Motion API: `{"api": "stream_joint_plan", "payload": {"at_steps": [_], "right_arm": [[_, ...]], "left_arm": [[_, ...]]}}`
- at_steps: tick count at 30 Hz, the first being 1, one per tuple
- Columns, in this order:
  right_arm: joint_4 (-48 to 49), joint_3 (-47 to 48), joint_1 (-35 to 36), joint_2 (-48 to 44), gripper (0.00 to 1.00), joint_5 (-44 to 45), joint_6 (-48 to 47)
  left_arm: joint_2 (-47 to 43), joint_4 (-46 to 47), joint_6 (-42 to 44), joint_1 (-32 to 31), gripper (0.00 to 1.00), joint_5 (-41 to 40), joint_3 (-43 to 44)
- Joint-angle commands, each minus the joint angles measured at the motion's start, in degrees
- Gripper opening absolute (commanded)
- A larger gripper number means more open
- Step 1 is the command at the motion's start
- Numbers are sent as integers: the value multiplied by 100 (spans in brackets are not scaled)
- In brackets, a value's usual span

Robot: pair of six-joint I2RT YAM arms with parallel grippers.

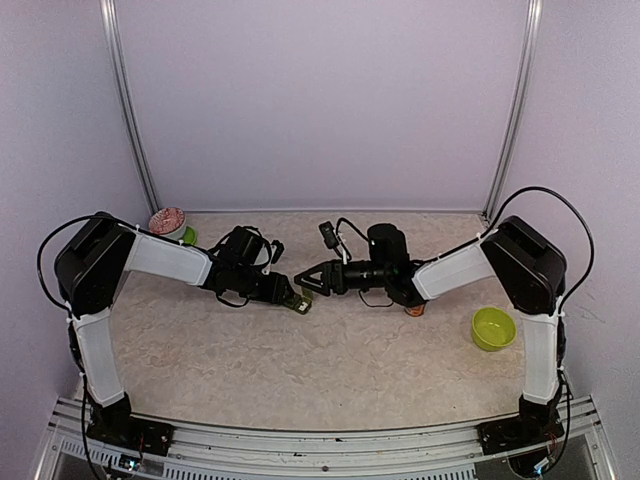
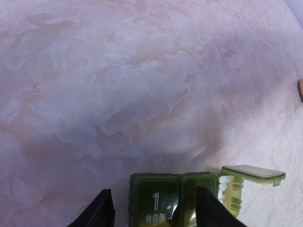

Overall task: Sort the pills into containers
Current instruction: Close the lid of the pill container on the pill container.

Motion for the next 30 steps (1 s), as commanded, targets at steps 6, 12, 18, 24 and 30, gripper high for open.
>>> {"api": "stream_joint_plan", "payload": {"at_steps": [6, 12, 18, 24, 30], "right_arm": [[-596, 347, -108, 459, 65, 306, -87], [-800, 539, -91, 688, 63, 37, -194], [-780, 521, -13, 731, 59, -136, -282], [-800, 534, 60, 846, 53, -266, -295], [-923, 609, 128, 996, 43, -248, -267]], "left_arm": [[93, -408, 91, 62, 57, -74, -133], [102, -406, 80, 68, 56, -82, -126], [128, -408, 62, 70, 55, -85, -126], [115, -446, 71, 82, 54, -91, -103], [84, -477, 80, 91, 54, -108, -90]]}}
